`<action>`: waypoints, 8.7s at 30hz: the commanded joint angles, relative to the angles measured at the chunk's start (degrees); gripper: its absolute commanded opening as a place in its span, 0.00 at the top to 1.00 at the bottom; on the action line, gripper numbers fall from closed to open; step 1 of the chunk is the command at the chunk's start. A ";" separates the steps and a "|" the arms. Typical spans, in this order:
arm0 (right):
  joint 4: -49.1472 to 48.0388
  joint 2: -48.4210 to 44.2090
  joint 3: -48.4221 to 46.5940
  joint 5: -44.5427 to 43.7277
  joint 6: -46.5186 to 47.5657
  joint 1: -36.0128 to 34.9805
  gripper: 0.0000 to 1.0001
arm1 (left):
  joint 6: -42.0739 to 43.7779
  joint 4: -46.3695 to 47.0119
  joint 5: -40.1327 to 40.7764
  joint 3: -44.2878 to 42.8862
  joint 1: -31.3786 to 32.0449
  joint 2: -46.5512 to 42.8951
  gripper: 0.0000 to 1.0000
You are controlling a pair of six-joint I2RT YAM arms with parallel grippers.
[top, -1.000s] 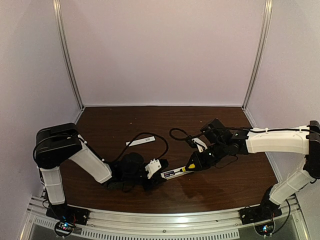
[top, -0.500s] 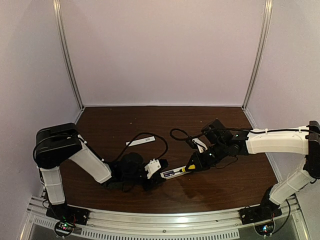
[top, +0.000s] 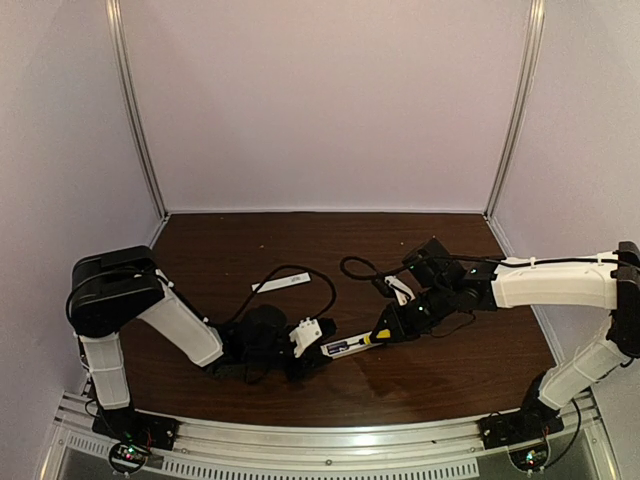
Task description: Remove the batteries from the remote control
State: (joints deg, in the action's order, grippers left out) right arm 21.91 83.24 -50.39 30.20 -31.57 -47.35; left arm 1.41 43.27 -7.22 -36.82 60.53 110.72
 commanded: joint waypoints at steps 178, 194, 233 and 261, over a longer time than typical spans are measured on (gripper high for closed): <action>14.76 2.14 -9.13 -6.65 11.96 0.22 1.00 | 2.89 -0.29 -1.57 -1.24 0.71 3.44 1.00; 13.95 2.84 -8.61 -5.57 11.92 0.24 1.00 | 2.90 -0.38 -1.47 -1.33 0.67 3.52 1.00; 12.80 2.07 -7.99 -3.48 10.71 -0.15 1.00 | 2.50 -0.36 -1.46 -1.39 0.72 3.89 1.00; 13.03 3.11 -7.66 -3.42 10.95 -0.72 1.00 | 2.46 -0.47 -1.60 -1.68 0.73 4.07 1.00</action>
State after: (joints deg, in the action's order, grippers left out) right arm 35.33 85.60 -58.52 26.11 -20.78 -47.66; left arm 3.18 45.80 -8.82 -38.28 60.86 113.08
